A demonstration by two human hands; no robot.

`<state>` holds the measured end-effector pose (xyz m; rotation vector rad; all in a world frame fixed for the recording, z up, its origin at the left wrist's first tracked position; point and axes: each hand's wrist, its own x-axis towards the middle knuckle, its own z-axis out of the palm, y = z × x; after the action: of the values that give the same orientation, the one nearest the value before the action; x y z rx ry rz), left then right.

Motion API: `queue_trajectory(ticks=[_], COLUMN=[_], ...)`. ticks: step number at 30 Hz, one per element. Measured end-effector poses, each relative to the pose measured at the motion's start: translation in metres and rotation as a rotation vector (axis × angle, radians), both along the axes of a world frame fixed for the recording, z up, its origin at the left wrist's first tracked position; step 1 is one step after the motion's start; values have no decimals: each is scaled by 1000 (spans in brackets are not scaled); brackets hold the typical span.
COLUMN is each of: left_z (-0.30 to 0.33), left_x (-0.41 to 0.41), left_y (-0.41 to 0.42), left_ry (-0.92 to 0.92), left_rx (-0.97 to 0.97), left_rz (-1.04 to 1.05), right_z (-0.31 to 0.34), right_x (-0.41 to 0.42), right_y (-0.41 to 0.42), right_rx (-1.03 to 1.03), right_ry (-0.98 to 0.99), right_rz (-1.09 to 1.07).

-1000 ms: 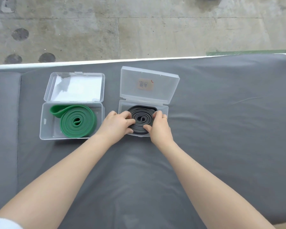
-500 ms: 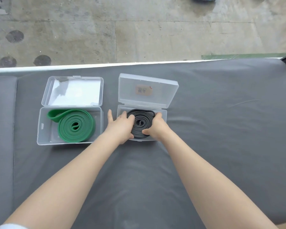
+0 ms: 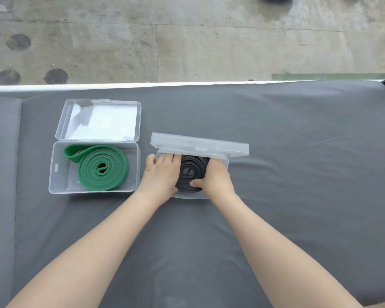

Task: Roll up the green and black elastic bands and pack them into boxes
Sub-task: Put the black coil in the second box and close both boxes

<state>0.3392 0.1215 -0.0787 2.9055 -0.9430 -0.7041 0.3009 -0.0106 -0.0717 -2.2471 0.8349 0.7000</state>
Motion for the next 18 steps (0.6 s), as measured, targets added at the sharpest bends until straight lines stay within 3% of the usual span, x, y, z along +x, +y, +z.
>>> queue_trajectory(ticks=[8, 13, 16, 18], left_z=[-6, -5, 1, 3], left_x=[33, 33, 32, 33], left_y=[-4, -13, -10, -8], left_ry=[115, 81, 64, 67], left_rx=[-17, 79, 86, 90], left_rz=[-11, -17, -57, -75], right_z=[2, 0, 4, 6], right_x=[23, 22, 1, -5], right_y=[-6, -2, -2, -6], right_rx=[-175, -320, -521, -407], right_ry=[134, 129, -163, -259], right_rz=[174, 352, 524, 593])
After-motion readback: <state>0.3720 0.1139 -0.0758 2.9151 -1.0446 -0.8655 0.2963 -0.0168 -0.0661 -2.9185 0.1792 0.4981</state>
